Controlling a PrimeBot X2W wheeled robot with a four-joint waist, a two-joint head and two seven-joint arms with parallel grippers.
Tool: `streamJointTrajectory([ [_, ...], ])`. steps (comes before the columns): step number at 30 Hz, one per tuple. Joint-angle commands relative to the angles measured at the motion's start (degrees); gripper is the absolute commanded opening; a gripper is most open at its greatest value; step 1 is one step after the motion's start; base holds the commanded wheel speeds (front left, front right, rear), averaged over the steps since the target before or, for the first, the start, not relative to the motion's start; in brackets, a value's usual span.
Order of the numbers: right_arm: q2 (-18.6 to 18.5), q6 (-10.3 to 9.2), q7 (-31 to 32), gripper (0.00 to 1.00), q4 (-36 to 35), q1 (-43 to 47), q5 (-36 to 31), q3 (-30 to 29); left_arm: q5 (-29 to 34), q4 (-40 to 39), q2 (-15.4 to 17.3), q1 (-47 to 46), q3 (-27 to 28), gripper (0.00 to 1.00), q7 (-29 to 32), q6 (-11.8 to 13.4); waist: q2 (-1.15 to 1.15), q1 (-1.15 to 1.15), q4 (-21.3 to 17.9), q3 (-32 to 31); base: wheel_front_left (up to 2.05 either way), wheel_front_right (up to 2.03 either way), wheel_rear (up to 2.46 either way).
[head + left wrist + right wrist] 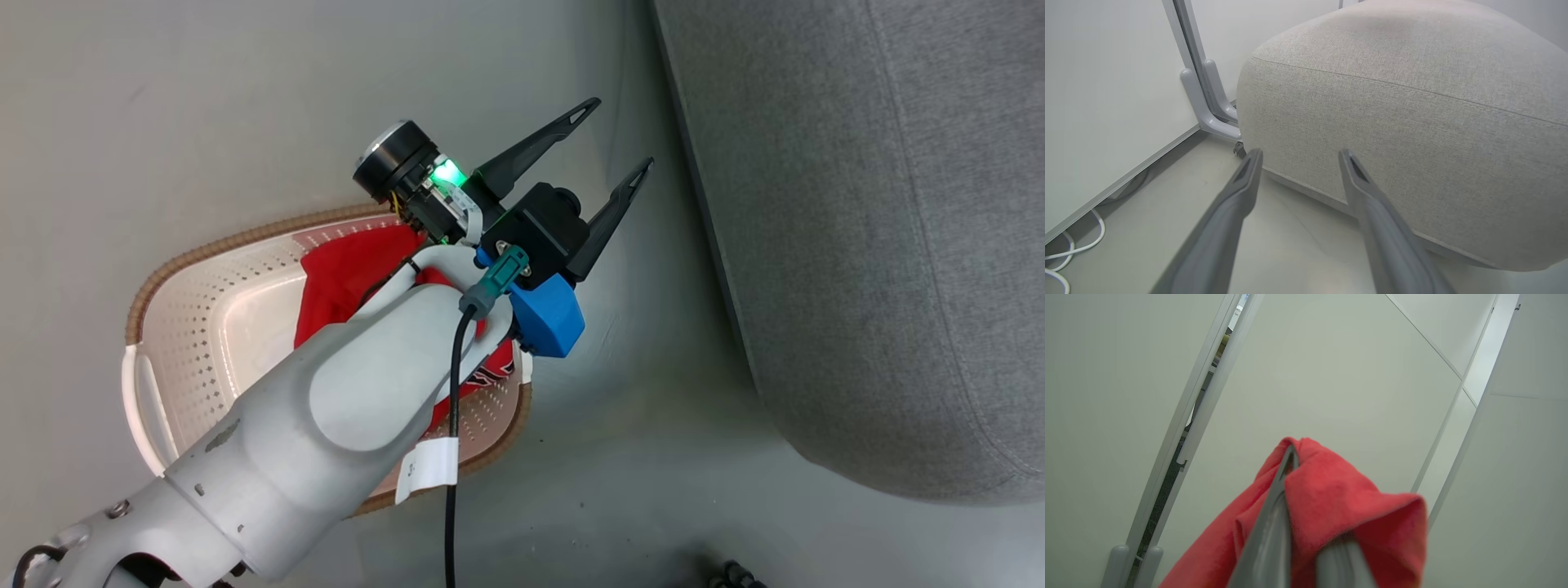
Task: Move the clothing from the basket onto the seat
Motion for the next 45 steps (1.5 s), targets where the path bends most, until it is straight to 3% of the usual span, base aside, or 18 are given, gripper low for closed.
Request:
streamJointTrajectory([
  [1, -0.7, 0.01, -0.2, 0.0, 1.3, 0.0, -0.6, -1.1, 0.3, -0.5, 0.4, -1.0, -0.1, 1.0, 0.0, 0.3, 0.0, -0.01, 0.0, 1.8, 0.0, 0.0, 0.0],
  [8, 0.7, 0.01, -0.2, 0.0, 8.0, 3.3, -1.6, -3.5, 0.6, -1.2, 1.0, -1.9, -0.6, 1.0, 0.4, 0.4, 0.0, -0.01, -0.1, 3.6, 0.0, 0.0, 0.0],
  [28, 9.6, 0.01, -0.2, 0.0, 23.0, 10.3, -1.8, 0.2, 0.0, -1.6, 1.0, -3.0, -1.3, 1.0, 0.0, 0.9, 0.0, -0.01, 0.3, 4.2, 0.0, 0.0, 0.0],
  [29, 10.0, 0.01, -0.2, 0.32, 23.2, 10.8, -1.6, 0.0, -0.1, -1.5, 1.0, -2.9, -1.3, 1.0, -0.1, 0.9, 0.0, -0.01, 0.2, 4.0, 0.0, 0.0, 0.0],
  [30, 10.4, 0.01, -0.2, 0.78, 23.1, 11.2, -1.4, -0.2, -0.2, -1.4, 1.1, -2.7, -1.3, 1.0, -0.2, 1.0, 0.0, -0.01, 0.0, 3.7, 0.0, 0.0, 0.0],
  [31, 10.7, 0.01, -0.2, 0.98, 22.8, 11.9, -1.2, -0.4, -0.3, -1.4, 1.0, -2.5, -1.4, 1.0, -0.2, 1.0, 0.0, -0.01, -0.1, 3.4, 0.0, 0.0, 0.0],
  [45, 17.4, 0.01, -0.2, 1.0, 8.2, 28.5, -5.4, -5.7, -2.9, 0.9, -0.5, 2.4, -0.3, 1.0, -2.7, 1.7, 0.0, -0.01, -0.4, -7.3, 0.0, 0.0, 0.0],
])
